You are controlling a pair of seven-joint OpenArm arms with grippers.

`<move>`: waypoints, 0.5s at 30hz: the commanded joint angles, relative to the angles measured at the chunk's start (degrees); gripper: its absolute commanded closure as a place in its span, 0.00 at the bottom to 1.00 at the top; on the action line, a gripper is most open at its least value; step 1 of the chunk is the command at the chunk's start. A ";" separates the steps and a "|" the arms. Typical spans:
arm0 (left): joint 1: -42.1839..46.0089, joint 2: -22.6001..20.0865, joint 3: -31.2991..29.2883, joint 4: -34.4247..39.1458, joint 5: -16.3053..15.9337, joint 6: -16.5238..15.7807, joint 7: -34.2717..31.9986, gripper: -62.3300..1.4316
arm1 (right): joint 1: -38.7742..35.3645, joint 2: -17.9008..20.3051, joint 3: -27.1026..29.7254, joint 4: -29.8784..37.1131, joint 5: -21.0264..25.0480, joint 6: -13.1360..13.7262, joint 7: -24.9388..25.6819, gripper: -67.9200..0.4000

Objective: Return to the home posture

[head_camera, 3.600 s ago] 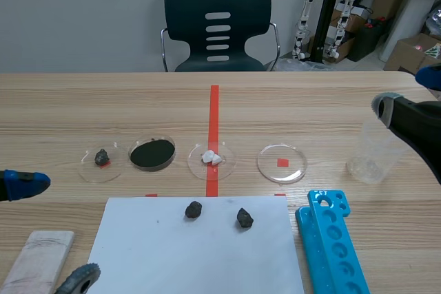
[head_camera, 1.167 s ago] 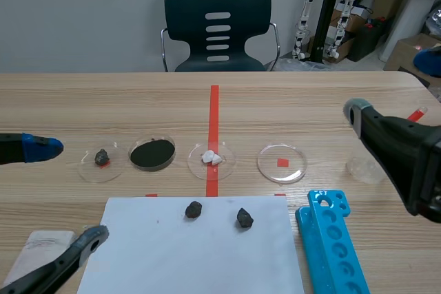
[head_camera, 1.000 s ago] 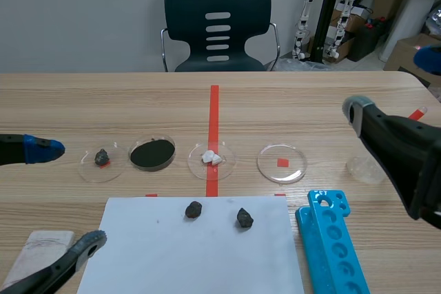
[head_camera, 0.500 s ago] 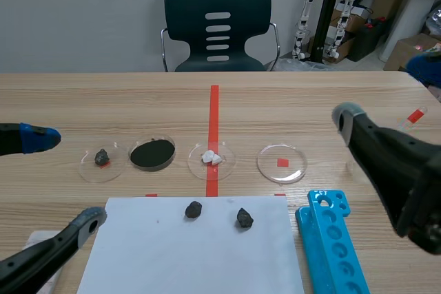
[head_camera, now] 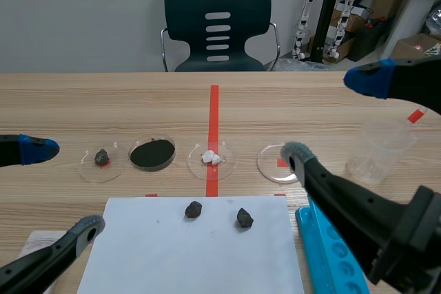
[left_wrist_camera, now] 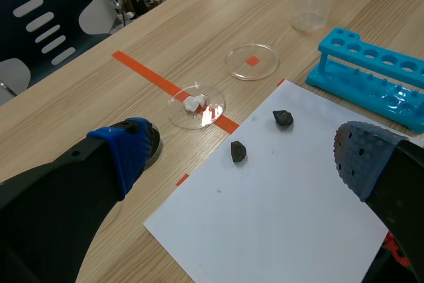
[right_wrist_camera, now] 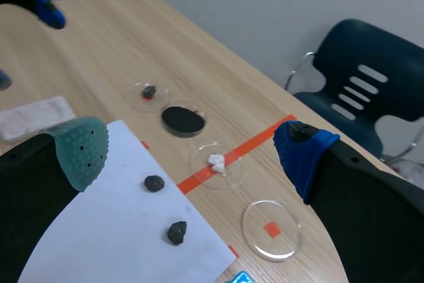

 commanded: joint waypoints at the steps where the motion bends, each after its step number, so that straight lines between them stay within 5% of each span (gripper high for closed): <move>1: 0.13 0.28 0.35 0.68 -0.79 0.33 -0.94 0.08 | 0.02 2.36 -1.01 0.44 0.90 -2.12 0.85 0.24; 5: 0.13 0.28 0.35 0.68 -0.72 0.33 -0.92 0.08 | -0.83 3.63 -2.82 0.44 0.85 -8.44 0.87 0.24; 15: 0.11 0.26 0.35 0.68 -0.31 0.31 -0.94 0.08 | -4.92 0.52 -4.61 -1.36 -2.08 -10.38 2.97 0.24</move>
